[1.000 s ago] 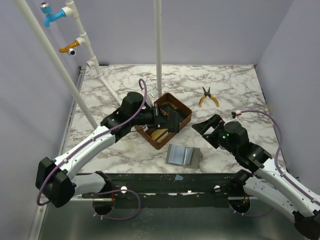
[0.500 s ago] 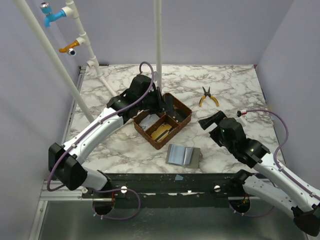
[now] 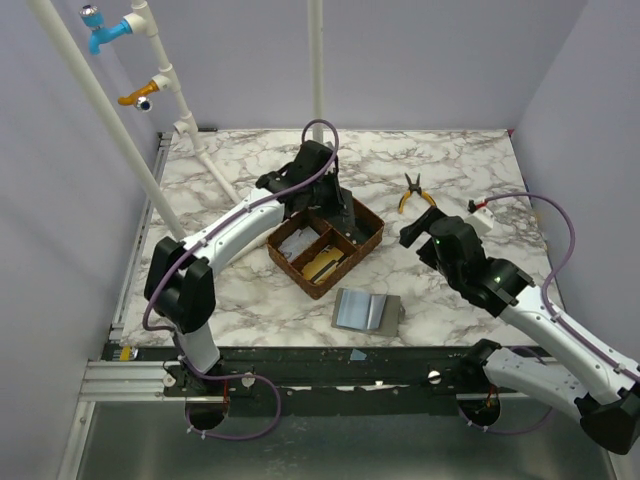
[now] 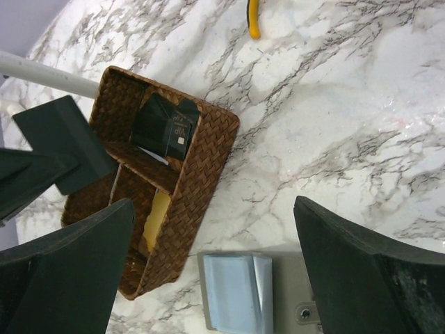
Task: Take the credit cards out of the card holder
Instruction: Place the credit card in the storage box.
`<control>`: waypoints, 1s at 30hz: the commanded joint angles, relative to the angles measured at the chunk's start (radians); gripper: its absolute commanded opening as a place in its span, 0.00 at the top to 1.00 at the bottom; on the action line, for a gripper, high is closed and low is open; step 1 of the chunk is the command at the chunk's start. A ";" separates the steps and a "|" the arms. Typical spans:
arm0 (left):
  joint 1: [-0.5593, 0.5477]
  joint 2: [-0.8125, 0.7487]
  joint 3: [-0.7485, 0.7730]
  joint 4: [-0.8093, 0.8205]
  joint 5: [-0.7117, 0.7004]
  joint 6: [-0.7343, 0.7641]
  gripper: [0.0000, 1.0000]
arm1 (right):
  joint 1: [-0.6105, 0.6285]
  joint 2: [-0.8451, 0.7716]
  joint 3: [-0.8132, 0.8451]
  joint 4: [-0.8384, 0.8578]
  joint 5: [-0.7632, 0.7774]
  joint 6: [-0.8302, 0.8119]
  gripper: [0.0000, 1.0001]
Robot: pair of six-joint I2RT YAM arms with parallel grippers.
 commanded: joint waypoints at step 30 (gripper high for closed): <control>0.008 0.181 0.145 -0.037 -0.047 -0.076 0.38 | -0.001 0.017 0.071 -0.024 0.030 -0.154 0.00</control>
